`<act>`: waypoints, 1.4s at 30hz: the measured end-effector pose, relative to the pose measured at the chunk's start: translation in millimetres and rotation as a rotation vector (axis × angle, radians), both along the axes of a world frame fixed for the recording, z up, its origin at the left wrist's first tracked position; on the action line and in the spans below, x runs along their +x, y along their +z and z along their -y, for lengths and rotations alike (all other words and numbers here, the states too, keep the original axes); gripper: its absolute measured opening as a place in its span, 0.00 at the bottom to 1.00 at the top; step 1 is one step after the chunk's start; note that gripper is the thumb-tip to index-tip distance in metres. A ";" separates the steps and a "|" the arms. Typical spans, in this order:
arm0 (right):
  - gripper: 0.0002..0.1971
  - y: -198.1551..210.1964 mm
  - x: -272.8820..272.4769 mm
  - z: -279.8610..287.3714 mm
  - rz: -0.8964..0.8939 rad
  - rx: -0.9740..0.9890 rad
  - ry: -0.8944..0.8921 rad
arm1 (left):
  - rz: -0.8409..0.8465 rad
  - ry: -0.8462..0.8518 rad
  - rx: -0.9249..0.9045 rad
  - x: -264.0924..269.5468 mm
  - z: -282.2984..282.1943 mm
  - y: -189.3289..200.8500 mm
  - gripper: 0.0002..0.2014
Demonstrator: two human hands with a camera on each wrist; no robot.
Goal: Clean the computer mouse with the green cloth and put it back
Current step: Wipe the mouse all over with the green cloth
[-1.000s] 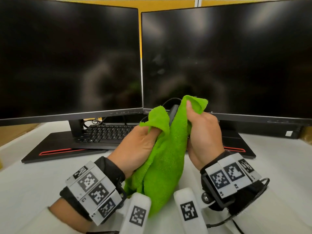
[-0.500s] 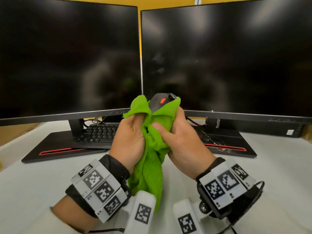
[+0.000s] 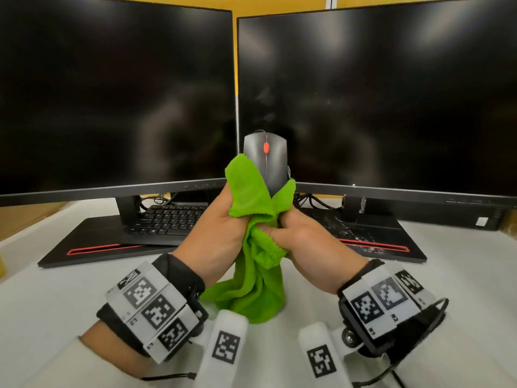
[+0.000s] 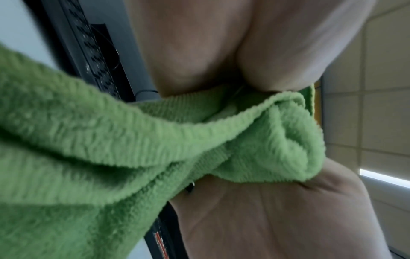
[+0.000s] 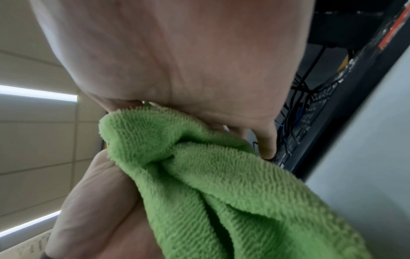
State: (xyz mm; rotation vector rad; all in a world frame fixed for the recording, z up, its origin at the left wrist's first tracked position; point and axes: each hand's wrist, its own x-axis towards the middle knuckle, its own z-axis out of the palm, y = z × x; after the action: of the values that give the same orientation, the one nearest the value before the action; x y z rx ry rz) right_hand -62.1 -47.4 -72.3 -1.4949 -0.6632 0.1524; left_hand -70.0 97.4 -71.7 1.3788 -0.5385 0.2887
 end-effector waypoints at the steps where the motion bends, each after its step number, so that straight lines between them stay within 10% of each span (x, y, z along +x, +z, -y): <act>1: 0.36 1.2 0.5 2.0 0.001 0.016 0.008 | 0.010 -0.014 0.020 -0.1 -2.2 0.4 0.26; 15: 0.22 15.0 14.7 14.6 -0.191 0.425 -0.283 | -0.063 -0.019 0.192 1.7 -18.1 3.4 0.35; 29: 0.11 12.3 10.8 18.0 0.176 0.224 -0.521 | -0.094 -0.054 0.450 -10.3 -12.4 12.2 0.25; 42: 0.10 16.8 5.6 22.7 -0.072 0.304 -0.403 | -0.056 0.026 0.550 -10.8 -19.3 14.4 0.35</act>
State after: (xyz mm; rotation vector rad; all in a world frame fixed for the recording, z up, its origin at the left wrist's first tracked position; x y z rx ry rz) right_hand -56.5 -70.2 -55.4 -1.2926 -0.3006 -0.1959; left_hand -80.8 116.7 -57.3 1.9204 -0.5781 0.1234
